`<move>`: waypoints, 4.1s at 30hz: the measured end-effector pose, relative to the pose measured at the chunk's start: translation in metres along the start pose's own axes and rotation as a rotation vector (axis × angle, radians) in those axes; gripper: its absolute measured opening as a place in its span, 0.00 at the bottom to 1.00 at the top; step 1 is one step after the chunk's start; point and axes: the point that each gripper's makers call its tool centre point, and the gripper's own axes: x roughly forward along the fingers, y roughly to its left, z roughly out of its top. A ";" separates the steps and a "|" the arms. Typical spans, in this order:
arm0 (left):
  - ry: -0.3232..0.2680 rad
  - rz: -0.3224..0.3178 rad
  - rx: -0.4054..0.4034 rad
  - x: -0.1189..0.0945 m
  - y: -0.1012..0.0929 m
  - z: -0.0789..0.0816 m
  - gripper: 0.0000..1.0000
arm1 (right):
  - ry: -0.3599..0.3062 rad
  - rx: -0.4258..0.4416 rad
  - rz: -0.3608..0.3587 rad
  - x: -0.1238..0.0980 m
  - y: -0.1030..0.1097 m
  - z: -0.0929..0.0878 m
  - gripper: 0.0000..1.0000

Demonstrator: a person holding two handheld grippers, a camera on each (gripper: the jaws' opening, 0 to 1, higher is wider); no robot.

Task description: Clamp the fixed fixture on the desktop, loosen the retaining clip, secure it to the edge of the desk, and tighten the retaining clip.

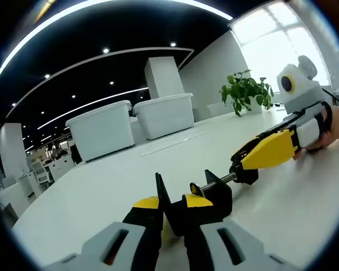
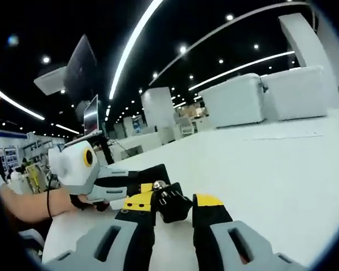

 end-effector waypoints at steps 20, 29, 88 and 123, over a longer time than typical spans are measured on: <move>-0.001 0.001 0.001 0.000 0.000 0.000 0.14 | -0.002 -0.477 -0.045 0.001 0.016 -0.010 0.23; -0.002 -0.003 0.000 -0.001 -0.001 0.000 0.14 | -0.005 -0.117 -0.024 -0.001 -0.002 -0.001 0.30; -0.002 -0.006 -0.002 0.000 -0.001 0.000 0.14 | -0.088 0.283 0.102 -0.010 -0.011 0.020 0.25; -0.002 -0.002 -0.002 0.000 -0.001 0.000 0.14 | 0.008 -0.530 0.004 0.005 0.008 -0.007 0.23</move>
